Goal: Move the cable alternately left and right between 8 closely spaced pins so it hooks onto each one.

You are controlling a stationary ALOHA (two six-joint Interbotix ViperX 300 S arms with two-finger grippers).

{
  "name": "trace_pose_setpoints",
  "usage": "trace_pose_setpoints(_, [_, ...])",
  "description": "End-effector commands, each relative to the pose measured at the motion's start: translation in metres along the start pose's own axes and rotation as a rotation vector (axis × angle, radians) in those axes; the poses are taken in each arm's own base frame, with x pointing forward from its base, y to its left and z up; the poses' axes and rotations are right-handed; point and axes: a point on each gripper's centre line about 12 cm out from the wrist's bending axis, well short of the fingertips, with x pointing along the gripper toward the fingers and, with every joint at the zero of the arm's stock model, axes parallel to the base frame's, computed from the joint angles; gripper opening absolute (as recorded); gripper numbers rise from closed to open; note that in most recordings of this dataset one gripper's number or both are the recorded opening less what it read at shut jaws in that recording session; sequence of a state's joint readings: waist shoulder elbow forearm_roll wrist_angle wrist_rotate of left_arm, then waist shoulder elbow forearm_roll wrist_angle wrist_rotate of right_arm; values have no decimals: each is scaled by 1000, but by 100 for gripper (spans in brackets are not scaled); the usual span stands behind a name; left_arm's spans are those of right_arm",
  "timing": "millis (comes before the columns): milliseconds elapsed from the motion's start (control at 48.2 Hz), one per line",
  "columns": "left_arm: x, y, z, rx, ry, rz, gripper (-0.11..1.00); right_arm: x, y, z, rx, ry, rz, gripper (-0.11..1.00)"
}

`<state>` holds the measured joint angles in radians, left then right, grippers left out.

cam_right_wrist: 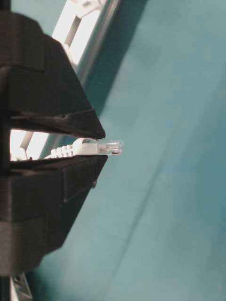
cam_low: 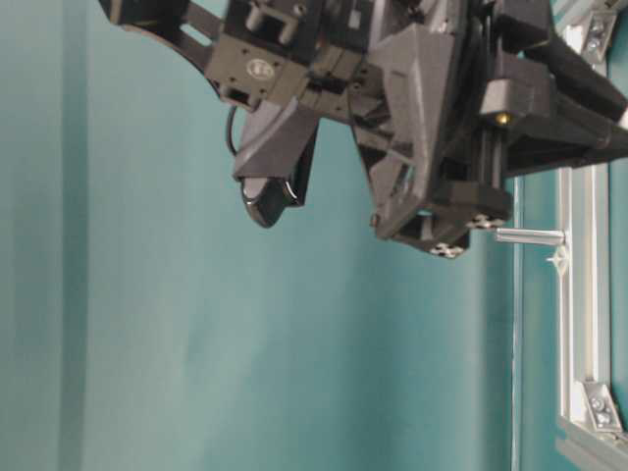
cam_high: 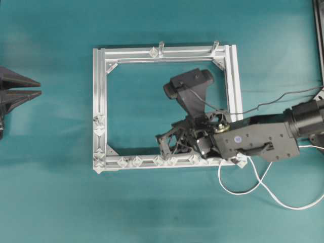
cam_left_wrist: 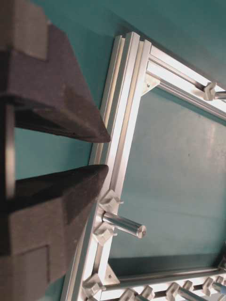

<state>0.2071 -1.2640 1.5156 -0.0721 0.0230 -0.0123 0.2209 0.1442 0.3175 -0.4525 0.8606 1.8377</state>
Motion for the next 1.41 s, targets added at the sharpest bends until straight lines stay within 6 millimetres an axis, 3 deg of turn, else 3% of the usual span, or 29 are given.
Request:
trace_pose_setpoints(0, [0,0,4,-6,-12,0,32,-13,8,-5,2,10,37,14])
trace_pose_setpoints(850, [0,0,4,-6,-12,0,32,-26,21,-55,-8,86,70,14])
trace_pose_setpoints(1389, [0,0,5,-8,-14,-1,32,-27,18,-59,-14,85,51,14])
